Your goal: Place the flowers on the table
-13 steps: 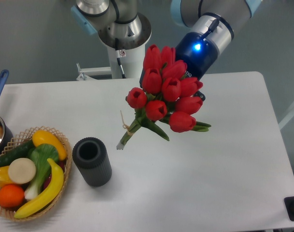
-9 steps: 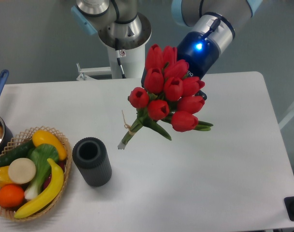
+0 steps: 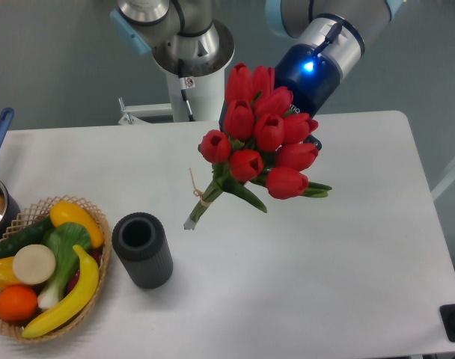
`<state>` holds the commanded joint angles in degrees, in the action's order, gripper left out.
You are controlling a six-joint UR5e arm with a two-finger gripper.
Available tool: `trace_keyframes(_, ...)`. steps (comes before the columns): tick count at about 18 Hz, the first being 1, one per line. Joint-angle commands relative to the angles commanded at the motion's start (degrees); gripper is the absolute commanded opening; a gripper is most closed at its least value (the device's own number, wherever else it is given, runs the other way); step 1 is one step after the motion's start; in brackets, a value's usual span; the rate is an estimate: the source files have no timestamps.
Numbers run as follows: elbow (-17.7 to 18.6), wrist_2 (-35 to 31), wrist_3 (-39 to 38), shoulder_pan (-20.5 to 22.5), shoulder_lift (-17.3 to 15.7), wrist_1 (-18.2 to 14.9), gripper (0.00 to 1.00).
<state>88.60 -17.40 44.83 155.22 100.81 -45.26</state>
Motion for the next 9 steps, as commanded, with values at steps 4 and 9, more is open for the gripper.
trace_keyframes(4,0.0,-3.5,-0.1,0.1,-0.3,-0.2,0.41)
trace_keyframes(9,1.3,-15.0,-0.2,0.0,-2.1,-0.4,0.41)
